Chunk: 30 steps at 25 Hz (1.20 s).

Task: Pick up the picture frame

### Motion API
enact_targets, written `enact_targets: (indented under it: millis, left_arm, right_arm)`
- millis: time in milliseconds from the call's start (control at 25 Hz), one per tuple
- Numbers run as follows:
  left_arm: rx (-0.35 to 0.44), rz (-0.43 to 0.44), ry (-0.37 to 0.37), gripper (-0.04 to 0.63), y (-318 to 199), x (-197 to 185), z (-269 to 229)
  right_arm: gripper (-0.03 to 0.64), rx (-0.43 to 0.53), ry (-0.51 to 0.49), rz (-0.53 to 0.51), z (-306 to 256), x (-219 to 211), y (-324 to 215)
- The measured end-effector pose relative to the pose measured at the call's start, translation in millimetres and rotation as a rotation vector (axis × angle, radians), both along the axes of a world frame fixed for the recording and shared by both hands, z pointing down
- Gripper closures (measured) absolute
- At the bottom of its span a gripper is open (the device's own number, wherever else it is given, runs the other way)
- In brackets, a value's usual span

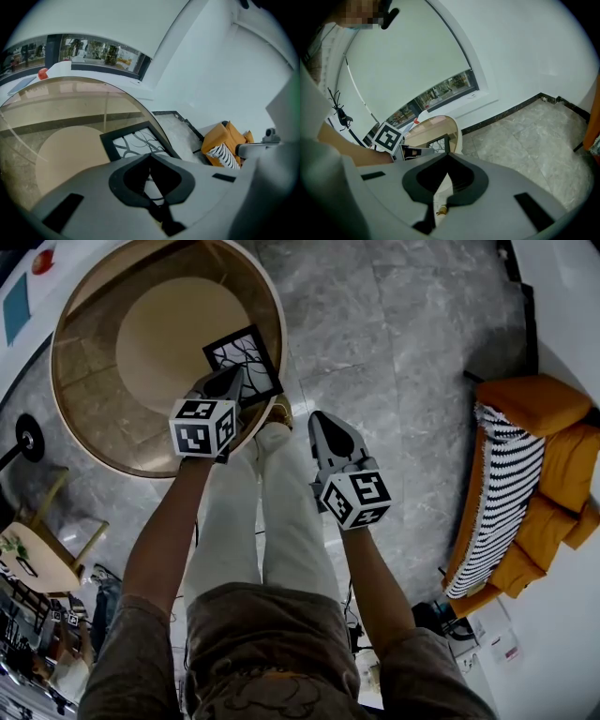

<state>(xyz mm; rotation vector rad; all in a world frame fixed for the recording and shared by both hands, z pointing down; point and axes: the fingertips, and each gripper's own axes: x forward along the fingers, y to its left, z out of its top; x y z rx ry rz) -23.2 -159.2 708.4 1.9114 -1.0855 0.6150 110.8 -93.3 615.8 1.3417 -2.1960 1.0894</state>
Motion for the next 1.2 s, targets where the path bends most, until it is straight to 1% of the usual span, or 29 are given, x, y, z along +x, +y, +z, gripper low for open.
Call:
enact_targets:
  millis: [280,600,800,1040,1200]
  left_arm:
    - [-0.001,0.018,0.01,0.578,2,8,0]
    - [-0.002,0.011,0.02,0.578,2,7,-3]
    - [-0.001,-0.008,0.029,0.578,6,2,-15]
    - [0.003,-0.015,0.045,0.578,11,-2,-35]
    - [0.002,-0.018,0.055,0.578,14,-4,-41]
  right_arm:
    - [0.6,-0.003,0.003,0.008,3,2,2]
    - [0.6,-0.006,0.011,0.004,2,2,-3]
    - [0.6,-0.006,0.015,-0.002,-3,-2,-6]
    - [0.598,-0.003,0.027,-0.033,-11,-8,-11]
    - [0.594,-0.006,0.011,-0.047,-12,-14,-14]
